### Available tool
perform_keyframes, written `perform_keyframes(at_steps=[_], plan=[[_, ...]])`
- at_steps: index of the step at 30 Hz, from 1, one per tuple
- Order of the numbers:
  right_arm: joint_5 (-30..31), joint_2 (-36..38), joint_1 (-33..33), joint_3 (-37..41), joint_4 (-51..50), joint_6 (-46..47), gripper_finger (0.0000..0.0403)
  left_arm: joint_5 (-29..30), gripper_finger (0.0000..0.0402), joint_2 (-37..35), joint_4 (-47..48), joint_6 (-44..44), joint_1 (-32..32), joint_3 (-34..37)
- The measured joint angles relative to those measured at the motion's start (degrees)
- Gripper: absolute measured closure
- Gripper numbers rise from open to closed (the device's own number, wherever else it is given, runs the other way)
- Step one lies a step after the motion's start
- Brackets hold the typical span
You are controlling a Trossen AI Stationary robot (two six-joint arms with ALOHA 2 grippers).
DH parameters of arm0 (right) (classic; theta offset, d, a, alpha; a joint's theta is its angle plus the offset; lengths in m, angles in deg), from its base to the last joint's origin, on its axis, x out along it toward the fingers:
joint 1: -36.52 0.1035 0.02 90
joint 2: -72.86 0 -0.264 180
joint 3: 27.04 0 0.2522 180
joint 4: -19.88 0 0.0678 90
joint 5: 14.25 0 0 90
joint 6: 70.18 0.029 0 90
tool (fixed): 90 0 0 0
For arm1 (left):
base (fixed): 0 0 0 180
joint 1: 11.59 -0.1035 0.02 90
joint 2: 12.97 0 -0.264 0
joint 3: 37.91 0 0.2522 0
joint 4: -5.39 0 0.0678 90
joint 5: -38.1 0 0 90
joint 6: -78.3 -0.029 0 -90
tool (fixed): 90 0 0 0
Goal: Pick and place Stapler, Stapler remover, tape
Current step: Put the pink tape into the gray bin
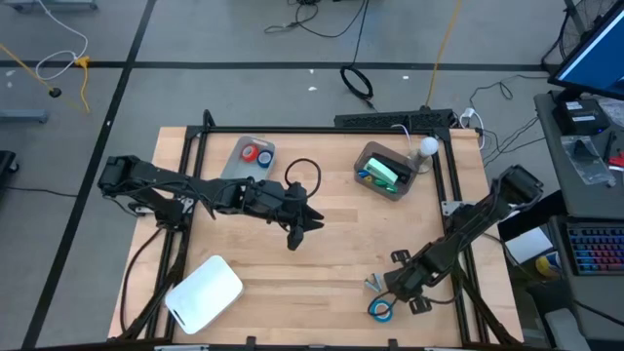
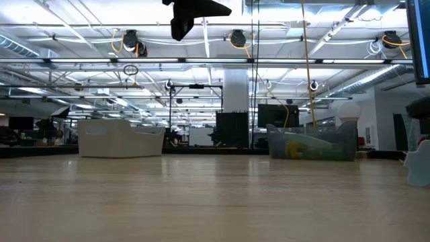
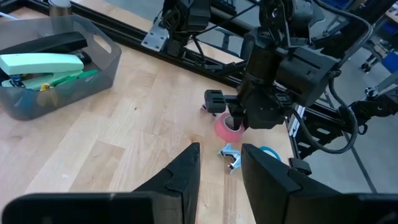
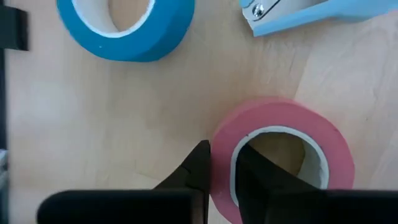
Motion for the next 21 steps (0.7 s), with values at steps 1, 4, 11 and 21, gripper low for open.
perform_keyframes(at_steps=[1,4,11,21], plan=[[-0.4,0.6,-0.1,0.0,0.1,0.6,0.0368,0.0,0.0286,0.0,0.0,0.1,0.0,0.0],[-0.5,3.9,-0.8,0.0,1.3,2.4,0.0368,0.0,0.0286,0.0,0.0,0.3,0.0,0.0],[3.2,14.5,-4.7,0.0,8.2,7.1,0.0365,-0.4,0.0286,0.0,-0.1,1.4,0.1,0.0],[13.2,24.0,-12.7,-0.1,26.9,6.1,0.0365,0.8,0.0286,0.0,-5.4,-3.3,1.4,0.0]])
